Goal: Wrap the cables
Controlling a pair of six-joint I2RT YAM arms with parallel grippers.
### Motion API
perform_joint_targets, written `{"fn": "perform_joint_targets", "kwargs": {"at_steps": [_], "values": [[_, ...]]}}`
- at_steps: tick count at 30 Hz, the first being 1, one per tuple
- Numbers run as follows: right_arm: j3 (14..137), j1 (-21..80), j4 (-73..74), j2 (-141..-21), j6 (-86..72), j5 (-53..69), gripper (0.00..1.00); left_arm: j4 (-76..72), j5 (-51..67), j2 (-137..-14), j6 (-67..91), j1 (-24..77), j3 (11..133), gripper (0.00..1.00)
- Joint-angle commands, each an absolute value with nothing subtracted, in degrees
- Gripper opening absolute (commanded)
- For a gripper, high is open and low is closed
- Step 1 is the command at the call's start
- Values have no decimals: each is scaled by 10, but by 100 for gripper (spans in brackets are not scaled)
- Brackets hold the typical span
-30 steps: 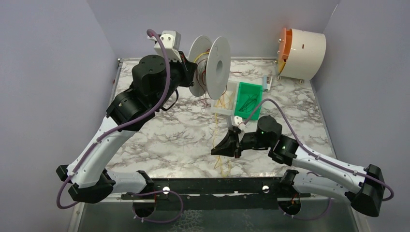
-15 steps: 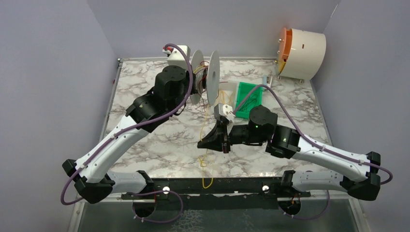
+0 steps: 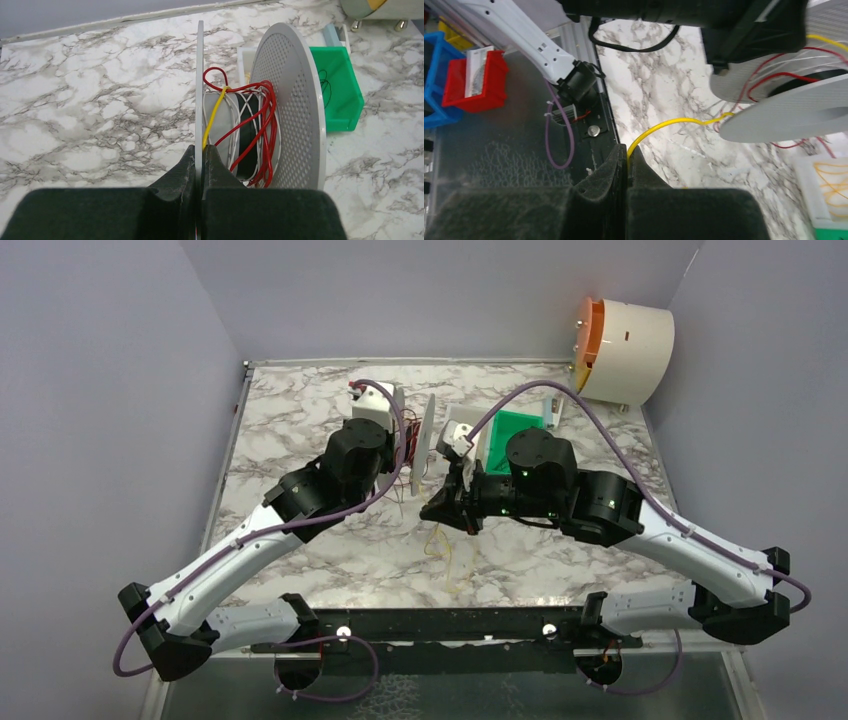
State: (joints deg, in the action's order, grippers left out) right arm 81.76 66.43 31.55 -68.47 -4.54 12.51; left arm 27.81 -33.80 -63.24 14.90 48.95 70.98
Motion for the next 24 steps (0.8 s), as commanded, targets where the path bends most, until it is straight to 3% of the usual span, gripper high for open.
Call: {"fn": "perform_joint_targets", "kwargs": {"at_steps": [1, 12, 24], "values": [[858, 670, 395, -677, -3, 26, 1, 222, -300, -590, 111, 495, 685, 0], [865, 670, 331, -676, 116, -154, 1, 285, -187, -570, 47, 509, 626, 0], [763, 660, 196, -687, 304, -299, 1, 284, -99, -517, 4, 520, 552, 0]]}}
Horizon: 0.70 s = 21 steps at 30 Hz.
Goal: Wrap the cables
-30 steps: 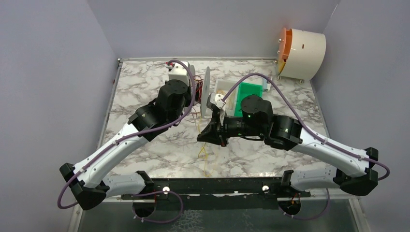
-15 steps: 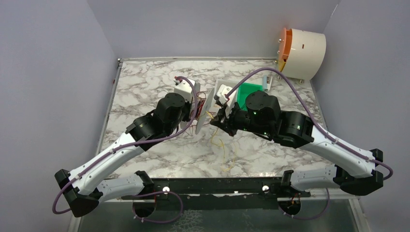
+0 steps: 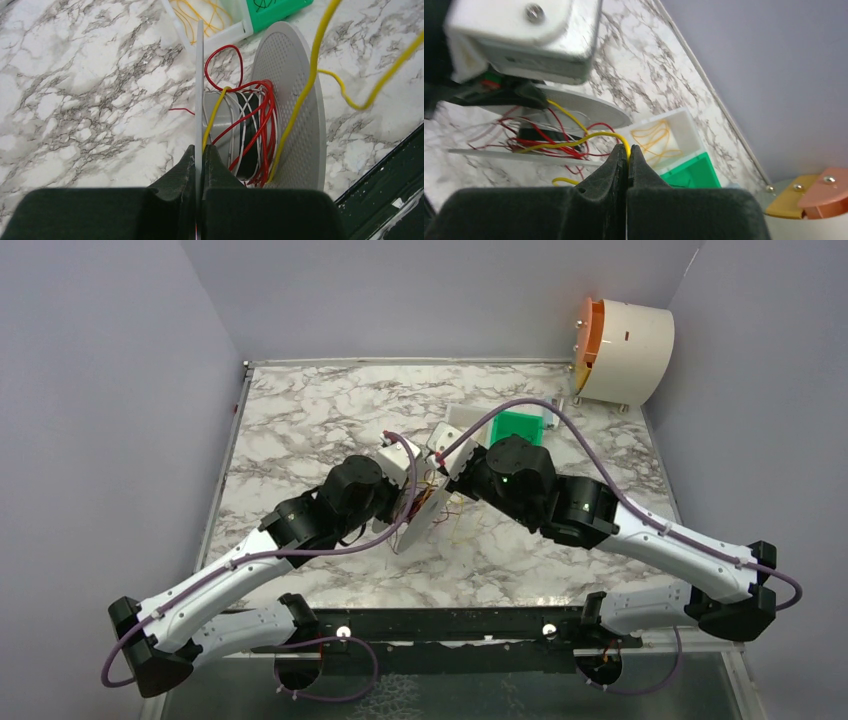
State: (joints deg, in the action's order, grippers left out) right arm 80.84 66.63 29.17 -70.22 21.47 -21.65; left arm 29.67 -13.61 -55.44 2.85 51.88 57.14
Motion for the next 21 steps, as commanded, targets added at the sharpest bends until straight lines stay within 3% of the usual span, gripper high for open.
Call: {"fn": "perform_joint_targets", "kwargs": {"at_steps": [1, 10, 21], "values": [[740, 656, 173, -678, 315, -309, 1, 285, -93, -509, 4, 520, 547, 0], [591, 577, 66, -620, 310, -304, 2, 310, 0, -433, 0, 520, 536, 0], [454, 511, -25, -601, 201, -247, 26, 340, 68, -379, 9, 520, 564, 0]]}}
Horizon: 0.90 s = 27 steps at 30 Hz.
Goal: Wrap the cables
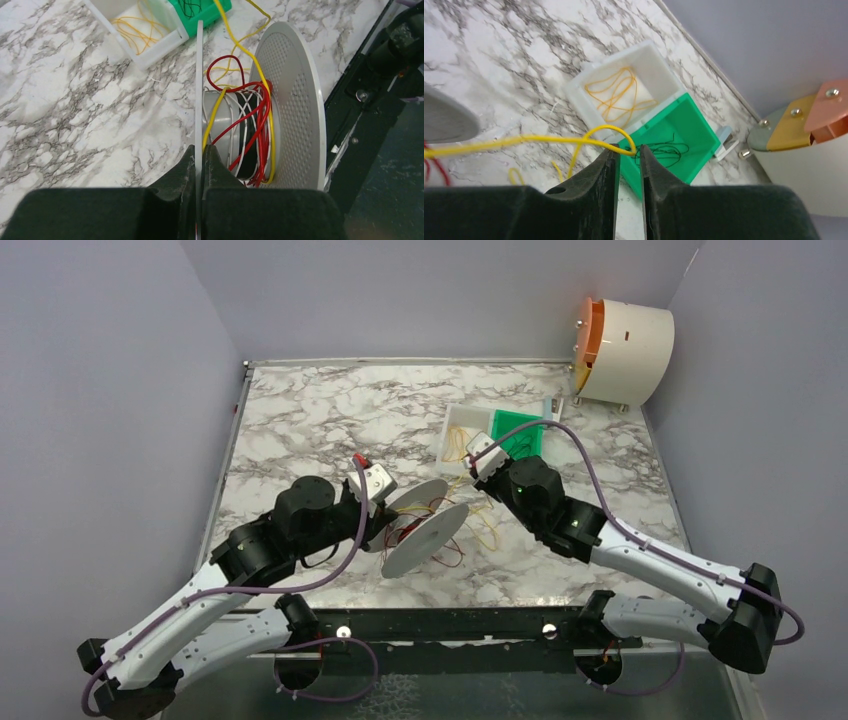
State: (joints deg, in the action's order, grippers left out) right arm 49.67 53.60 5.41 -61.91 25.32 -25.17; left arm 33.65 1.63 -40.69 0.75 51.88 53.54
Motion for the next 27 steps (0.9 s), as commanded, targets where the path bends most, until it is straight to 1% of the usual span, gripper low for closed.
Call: {"fn": "perform_joint_targets", "kwargs": {"at_steps": [1, 6, 9, 12, 18, 27], "values": [[438, 502, -41, -599, 185, -238, 28, 340, 70, -376, 10, 521, 566, 0], [388, 444, -94, -612, 81, -174, 35, 340, 96, -371, 23, 520, 581, 0], [376, 431, -115, -636, 43, -162, 36, 339, 97, -365, 33, 521, 592, 0], [360, 428, -132, -644, 15, -162, 36, 339, 72, -363, 49, 521, 608, 0], [351, 426, -113, -624, -20, -151, 37, 338, 17, -367, 74, 520, 647, 0], [344, 423, -30, -577, -100, -163, 41, 332, 17, -392, 79, 521, 688, 0]]}}
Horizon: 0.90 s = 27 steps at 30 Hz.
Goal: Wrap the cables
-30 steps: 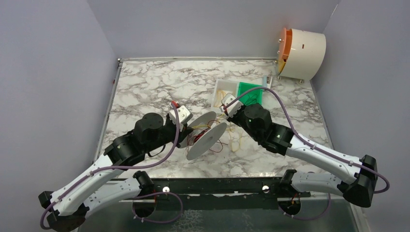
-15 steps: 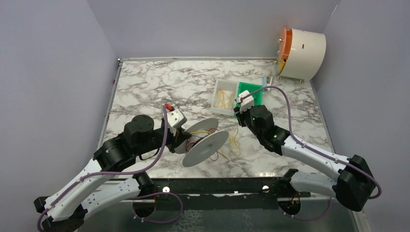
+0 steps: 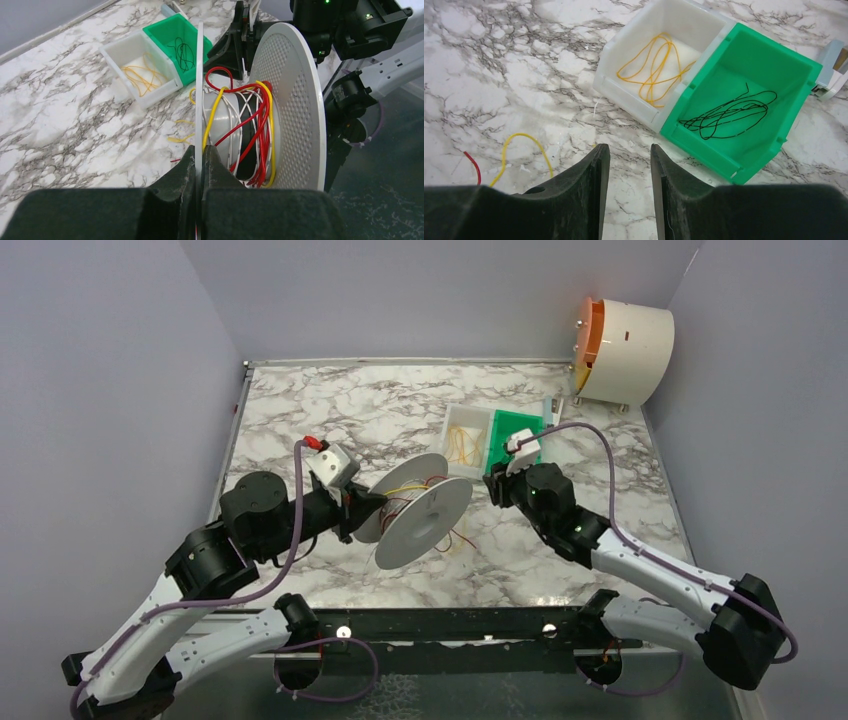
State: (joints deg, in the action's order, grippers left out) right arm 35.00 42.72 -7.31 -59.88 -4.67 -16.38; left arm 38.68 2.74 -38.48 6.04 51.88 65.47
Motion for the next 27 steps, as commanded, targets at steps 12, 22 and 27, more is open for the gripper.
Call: {"fn": "perform_joint_targets", "kwargs": {"at_steps": [12, 22, 27], "values": [[314, 421, -10, -587, -151, -4, 61, 334, -24, -435, 129, 520, 768, 0], [248, 421, -126, -596, -168, 100, 64, 333, -28, -474, 163, 521, 845, 0], [233, 421, -189, -618, -157, 110, 64, 332, -13, -490, 176, 520, 874, 0]]}}
